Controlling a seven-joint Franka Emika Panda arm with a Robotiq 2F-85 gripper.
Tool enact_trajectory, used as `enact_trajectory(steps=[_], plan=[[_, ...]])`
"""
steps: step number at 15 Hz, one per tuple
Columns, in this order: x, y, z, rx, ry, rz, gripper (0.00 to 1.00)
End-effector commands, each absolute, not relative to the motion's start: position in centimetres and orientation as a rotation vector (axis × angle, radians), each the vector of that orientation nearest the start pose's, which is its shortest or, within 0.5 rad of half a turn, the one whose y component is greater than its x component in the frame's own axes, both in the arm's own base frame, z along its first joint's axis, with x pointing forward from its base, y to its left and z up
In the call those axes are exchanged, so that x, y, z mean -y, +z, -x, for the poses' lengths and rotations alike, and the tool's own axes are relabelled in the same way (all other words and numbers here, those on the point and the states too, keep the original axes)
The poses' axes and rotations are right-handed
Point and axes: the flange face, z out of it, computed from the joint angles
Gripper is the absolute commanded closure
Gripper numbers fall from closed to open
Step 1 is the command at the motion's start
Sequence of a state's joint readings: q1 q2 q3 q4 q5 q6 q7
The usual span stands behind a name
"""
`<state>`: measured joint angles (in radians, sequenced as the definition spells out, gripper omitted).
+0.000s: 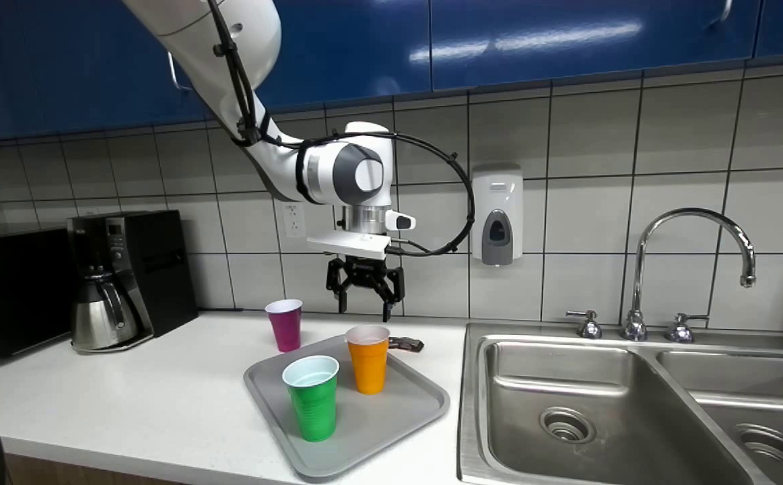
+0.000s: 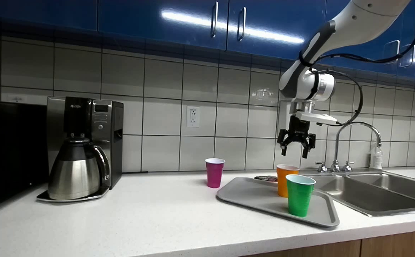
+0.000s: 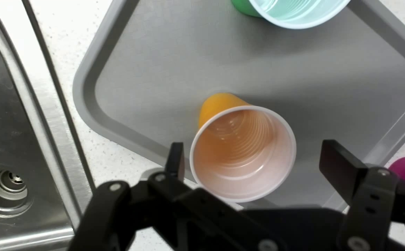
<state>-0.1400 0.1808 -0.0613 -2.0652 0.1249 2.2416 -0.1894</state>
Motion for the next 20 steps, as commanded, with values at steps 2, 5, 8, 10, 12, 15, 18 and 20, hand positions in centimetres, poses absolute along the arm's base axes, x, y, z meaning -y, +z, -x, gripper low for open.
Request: enact_trajectory(steps=[2,5,8,10,12,15,18,20], plan=[[11.1,34.7,-56.6,-0.136,-0.019,3.053,0.0],[11.1,34.7,-56.6,-0.136,-0.019,3.053,0.0],[10.6,35.0,-56.4,-0.138,-0.046,3.054,0.0],[9.8,35.2,-56.2,-0.125,-0.064,3.06,0.0],[9.0,35.3,-56.1,-0.107,-0.076,3.062,0.0],[7.3,35.1,-56.3,-0.073,-0.094,3.067,0.0],[5.7,35.0,-56.6,-0.049,-0.106,3.066,0.0],[4.5,35.0,-57.0,-0.04,-0.115,3.061,0.0]])
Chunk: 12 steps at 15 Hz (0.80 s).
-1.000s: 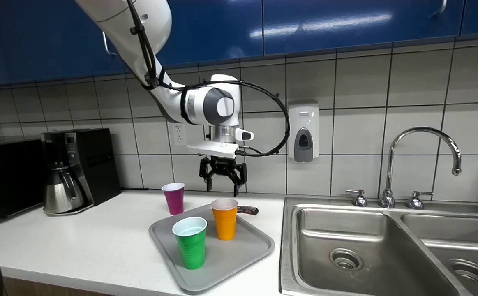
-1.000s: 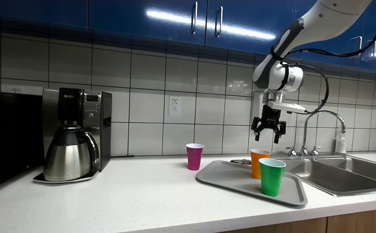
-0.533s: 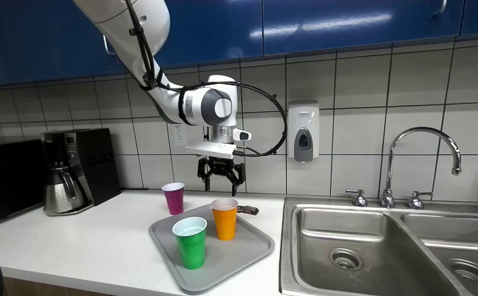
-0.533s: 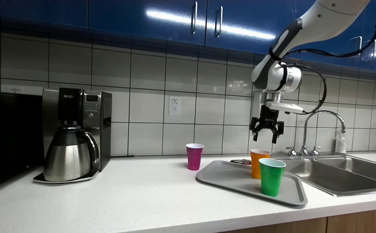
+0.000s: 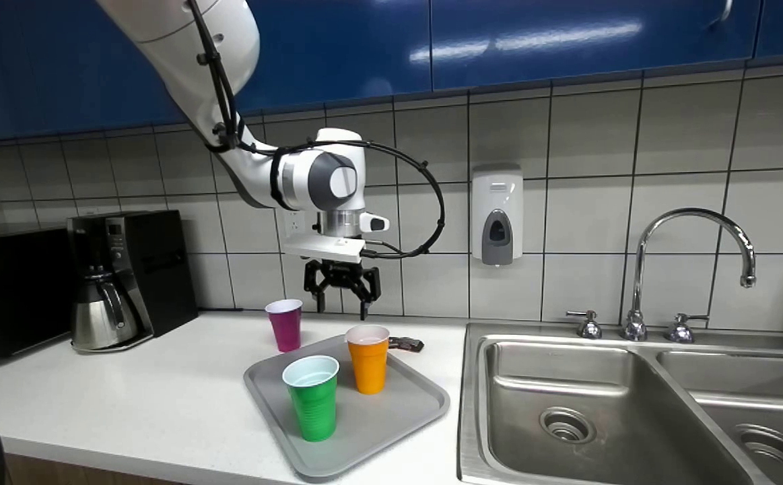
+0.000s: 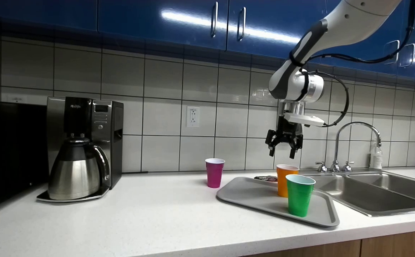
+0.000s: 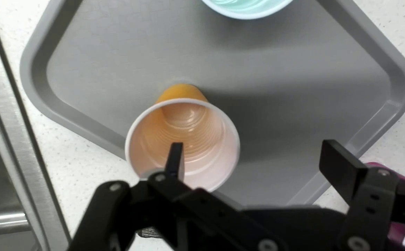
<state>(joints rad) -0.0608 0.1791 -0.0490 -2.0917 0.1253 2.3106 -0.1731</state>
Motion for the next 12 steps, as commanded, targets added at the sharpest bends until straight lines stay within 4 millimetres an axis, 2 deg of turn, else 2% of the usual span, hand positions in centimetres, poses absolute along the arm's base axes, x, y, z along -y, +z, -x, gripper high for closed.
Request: enact_trajectory(steps=[1,5,12], plan=[[4.0,35.0,-57.2,-0.033,-0.113,3.056,0.0],[2.1,34.8,-58.3,-0.001,-0.142,3.032,0.0],[0.0,34.5,-60.5,0.058,-0.219,3.01,0.0]])
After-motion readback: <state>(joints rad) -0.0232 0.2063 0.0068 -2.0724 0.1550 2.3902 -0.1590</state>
